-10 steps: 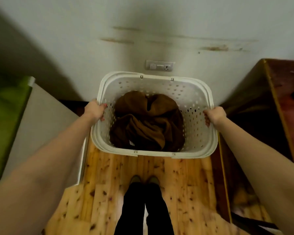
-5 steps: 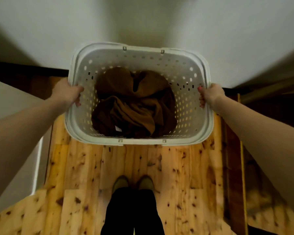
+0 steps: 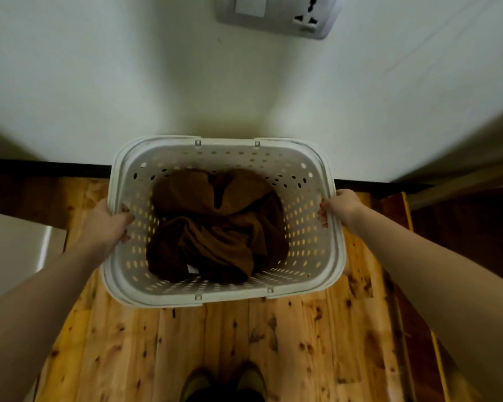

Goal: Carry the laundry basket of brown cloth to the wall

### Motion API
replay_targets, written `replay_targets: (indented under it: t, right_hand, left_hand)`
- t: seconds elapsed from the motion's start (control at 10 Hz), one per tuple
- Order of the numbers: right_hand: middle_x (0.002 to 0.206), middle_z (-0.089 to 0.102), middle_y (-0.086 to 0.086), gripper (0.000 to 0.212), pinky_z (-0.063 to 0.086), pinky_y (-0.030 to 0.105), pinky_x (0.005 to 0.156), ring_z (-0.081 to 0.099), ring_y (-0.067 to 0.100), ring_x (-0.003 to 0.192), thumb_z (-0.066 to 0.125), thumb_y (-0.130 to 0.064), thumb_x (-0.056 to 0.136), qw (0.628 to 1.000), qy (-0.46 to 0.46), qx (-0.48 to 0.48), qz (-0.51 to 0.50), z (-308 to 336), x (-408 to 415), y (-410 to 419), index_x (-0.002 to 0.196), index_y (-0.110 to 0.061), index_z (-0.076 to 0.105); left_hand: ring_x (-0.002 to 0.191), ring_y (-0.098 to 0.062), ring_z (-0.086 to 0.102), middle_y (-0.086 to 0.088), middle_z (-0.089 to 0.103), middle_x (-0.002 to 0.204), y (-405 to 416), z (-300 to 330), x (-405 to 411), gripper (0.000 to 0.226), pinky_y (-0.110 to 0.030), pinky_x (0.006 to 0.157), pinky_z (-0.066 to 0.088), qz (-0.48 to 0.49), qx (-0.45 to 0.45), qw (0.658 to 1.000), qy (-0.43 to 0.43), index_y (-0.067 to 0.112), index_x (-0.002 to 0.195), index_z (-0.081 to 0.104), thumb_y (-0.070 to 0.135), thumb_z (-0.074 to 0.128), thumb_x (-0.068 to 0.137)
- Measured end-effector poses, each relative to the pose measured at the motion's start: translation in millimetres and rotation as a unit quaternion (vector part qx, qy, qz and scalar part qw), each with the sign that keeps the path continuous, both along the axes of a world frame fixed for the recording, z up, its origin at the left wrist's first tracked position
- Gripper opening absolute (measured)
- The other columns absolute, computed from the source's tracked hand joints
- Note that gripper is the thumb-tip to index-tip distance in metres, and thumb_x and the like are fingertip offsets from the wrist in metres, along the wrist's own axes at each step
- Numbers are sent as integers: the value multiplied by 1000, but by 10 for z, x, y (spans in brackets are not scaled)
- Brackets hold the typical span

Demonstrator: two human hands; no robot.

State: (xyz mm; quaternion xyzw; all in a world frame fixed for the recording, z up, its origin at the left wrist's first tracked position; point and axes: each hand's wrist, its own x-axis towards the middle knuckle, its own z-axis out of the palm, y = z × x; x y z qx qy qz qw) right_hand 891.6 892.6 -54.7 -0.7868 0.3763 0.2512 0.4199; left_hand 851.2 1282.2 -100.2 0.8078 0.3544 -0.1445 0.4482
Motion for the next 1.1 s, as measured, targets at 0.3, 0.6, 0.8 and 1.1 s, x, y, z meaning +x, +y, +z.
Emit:
replay_targets:
  t: [0.3, 0.6, 0.8, 1.1]
  right_hand:
    - [88, 60, 15, 31, 54, 42, 90, 59, 27, 86, 47, 4, 92, 999, -8, 28, -35, -62, -20, -53, 122, 1, 55]
    - [82, 59, 13, 33, 55, 40, 85, 60, 25, 81, 46, 9, 91, 999, -19, 35, -37, -238, 26, -57, 121, 3, 57]
    - [121, 60, 16, 58, 56, 33, 77, 62, 26, 98, 54, 9, 86, 997, -29, 51, -42, -388, 24, -31, 141, -6, 42]
    - [146, 44, 18, 63, 40, 50, 107, 42, 37, 132, 58, -10, 90, 998, -17, -31, 48, 2, 167, 31, 147, -6, 33]
  left_hand:
    - [60, -19, 45, -15, 51, 93, -25, -138, 111, 19, -30, 52, 41, 18, -42, 999, -12, 12, 108, 50, 6, 56, 92]
    - [61, -18, 44, -7, 49, 81, 33, -243, 131, 19, -30, 53, 43, 32, -58, 998, -15, 14, 109, 51, 9, 55, 92]
    - [66, -18, 51, -9, 56, 87, 77, -284, 131, 39, -32, 63, 47, 31, -77, 996, -11, 2, 131, 50, 10, 57, 93]
    - [136, -41, 42, -21, 42, 150, 19, 212, 165, 67, -53, 111, 35, -115, 92, 987, 62, 14, 153, 27, 23, 57, 93]
